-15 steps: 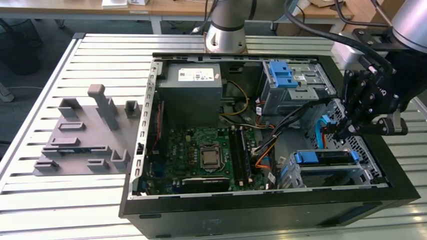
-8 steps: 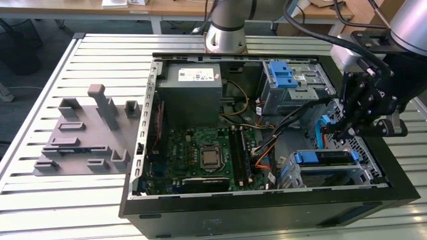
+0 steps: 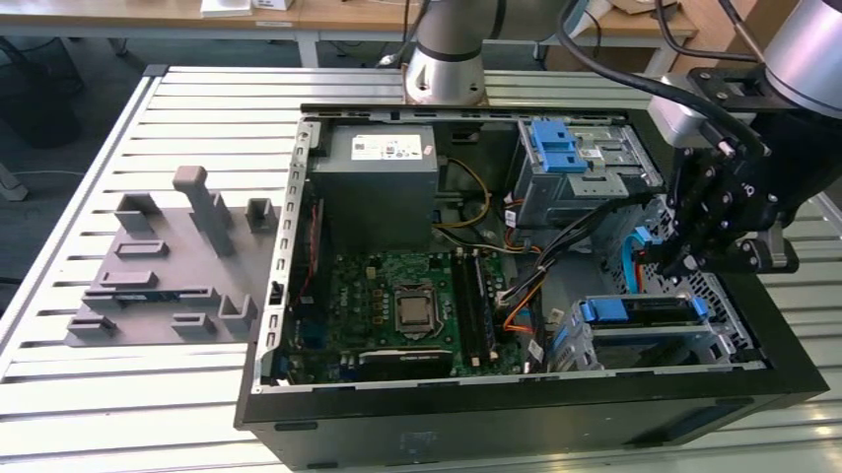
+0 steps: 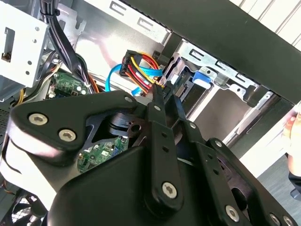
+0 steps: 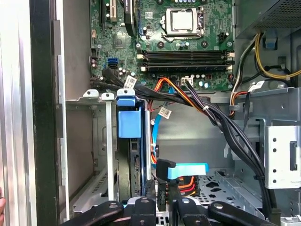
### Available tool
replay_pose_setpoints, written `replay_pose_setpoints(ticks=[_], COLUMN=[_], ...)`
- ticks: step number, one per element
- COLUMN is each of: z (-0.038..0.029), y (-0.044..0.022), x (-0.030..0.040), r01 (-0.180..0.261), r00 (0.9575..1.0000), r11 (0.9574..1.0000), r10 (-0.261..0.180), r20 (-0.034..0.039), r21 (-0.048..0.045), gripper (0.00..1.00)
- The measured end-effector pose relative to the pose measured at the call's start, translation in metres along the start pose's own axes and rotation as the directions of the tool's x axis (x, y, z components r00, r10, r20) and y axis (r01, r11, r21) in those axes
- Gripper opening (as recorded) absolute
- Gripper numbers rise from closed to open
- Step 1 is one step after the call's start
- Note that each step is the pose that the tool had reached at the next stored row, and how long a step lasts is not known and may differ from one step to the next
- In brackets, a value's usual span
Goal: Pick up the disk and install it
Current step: 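Insert the first disk wire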
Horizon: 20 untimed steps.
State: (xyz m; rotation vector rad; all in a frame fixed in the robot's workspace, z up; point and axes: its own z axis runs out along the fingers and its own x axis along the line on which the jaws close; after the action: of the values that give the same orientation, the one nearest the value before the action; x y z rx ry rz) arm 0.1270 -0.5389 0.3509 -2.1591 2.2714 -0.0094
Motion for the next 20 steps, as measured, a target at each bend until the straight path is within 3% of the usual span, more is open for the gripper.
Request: replay_pose_setpoints(ticks=[5, 6, 13, 20], z=[0.0015, 0.0017, 0.0031, 0.0064], y=[0.0, 0.0, -0.0001, -0.0007], x=[0.0, 0.0, 0.0008, 0.0118], r01=[0.0, 0.0, -0.019, -0.026], r00=[1.0, 1.0, 0.9998, 0.9997], r11=[1.0, 1.0, 0.9998, 0.9997], r10=[0.0, 0.0, 0.019, 0.026], r20=[0.0008, 0.001, 0.0, 0.0019], r21=[0.0, 0.0, -0.0024, -0.0027], gripper=[0.23, 0.17, 0.17, 0.17])
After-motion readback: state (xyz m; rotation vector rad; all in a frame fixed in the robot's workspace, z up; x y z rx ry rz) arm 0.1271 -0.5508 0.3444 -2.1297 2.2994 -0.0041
